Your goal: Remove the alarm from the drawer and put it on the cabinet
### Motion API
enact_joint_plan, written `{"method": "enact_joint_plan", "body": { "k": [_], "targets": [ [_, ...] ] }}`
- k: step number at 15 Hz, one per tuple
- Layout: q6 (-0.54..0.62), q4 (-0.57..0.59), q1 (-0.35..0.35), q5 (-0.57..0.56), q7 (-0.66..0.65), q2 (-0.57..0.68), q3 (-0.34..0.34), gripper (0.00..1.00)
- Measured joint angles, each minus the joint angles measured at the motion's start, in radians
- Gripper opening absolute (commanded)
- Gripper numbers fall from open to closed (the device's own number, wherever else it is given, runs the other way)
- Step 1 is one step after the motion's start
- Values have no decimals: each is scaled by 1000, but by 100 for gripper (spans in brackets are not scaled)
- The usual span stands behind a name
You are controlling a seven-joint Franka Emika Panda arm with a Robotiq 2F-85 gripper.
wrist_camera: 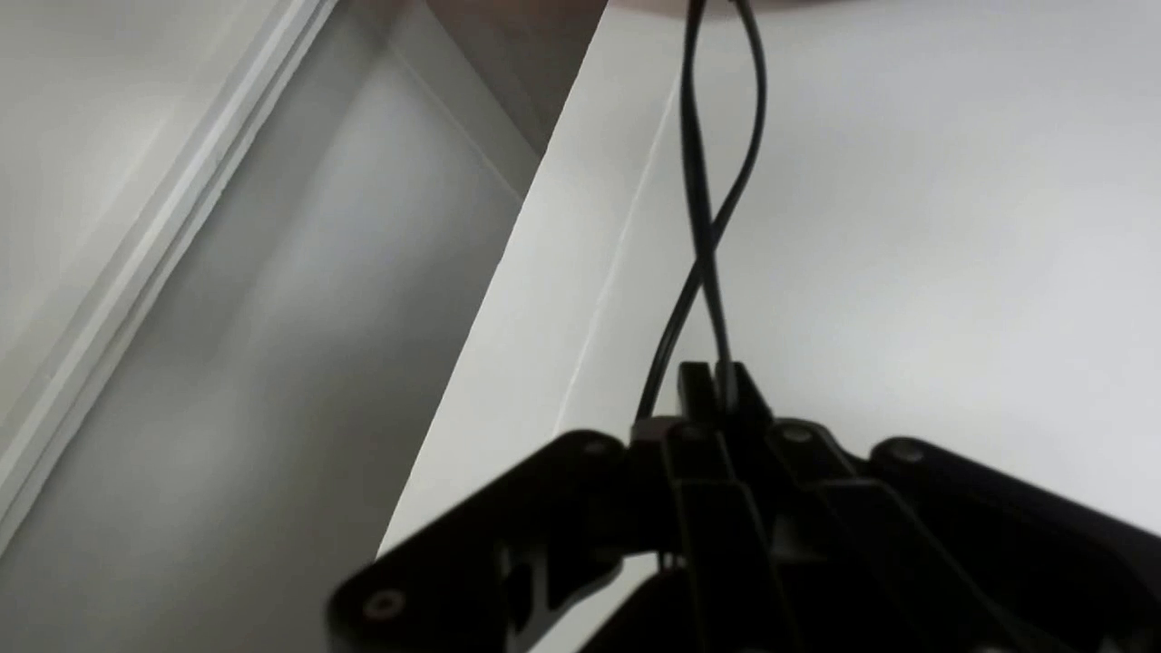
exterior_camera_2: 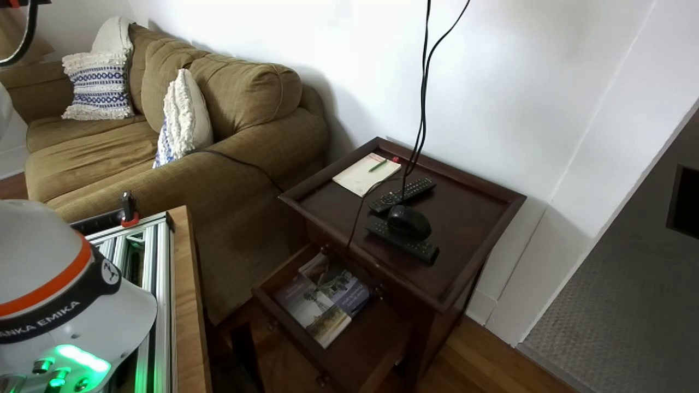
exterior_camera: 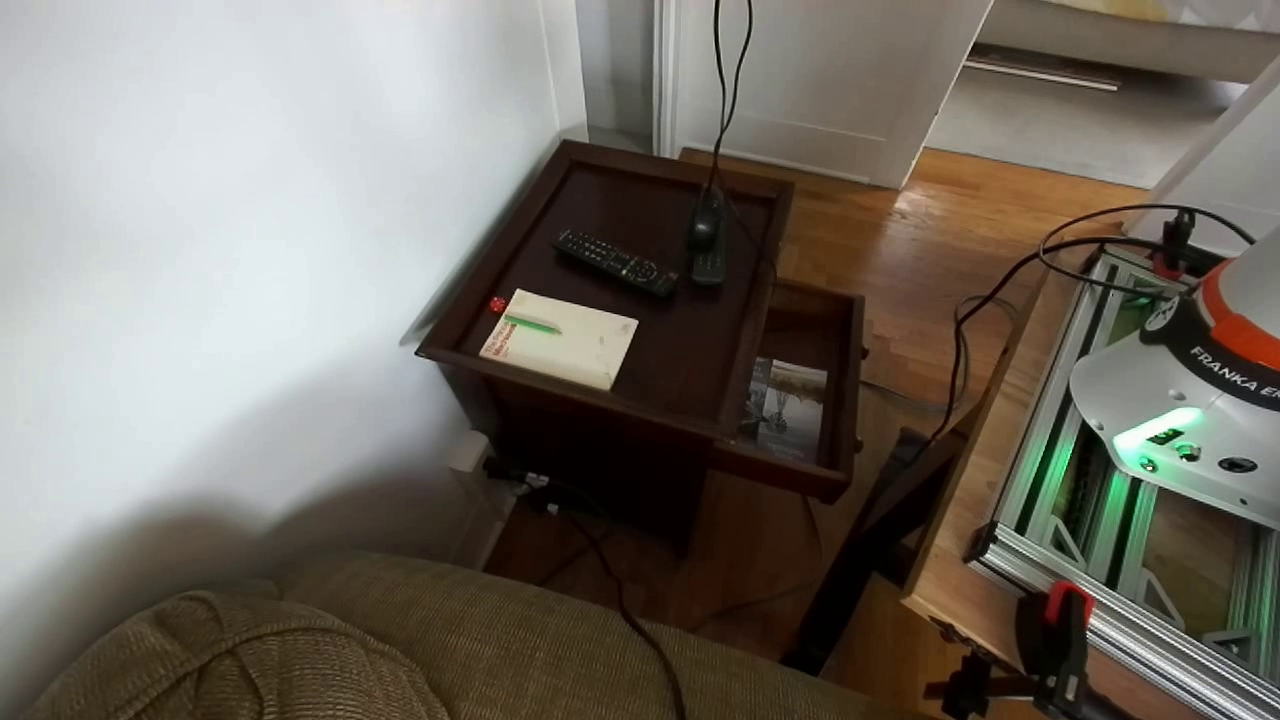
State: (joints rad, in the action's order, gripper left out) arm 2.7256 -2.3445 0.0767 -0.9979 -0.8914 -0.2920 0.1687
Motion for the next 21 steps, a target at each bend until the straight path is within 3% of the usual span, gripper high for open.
{"method": "enact_joint_plan", "body": {
  "k": [9,14,21],
  "targets": [
    [-56,158,2,-5,-55,165,8,1],
    [-57,250,6,-103,-251,282,8,1],
    [-65,280,-12,-303,-629,379,11,1]
  ]
}}
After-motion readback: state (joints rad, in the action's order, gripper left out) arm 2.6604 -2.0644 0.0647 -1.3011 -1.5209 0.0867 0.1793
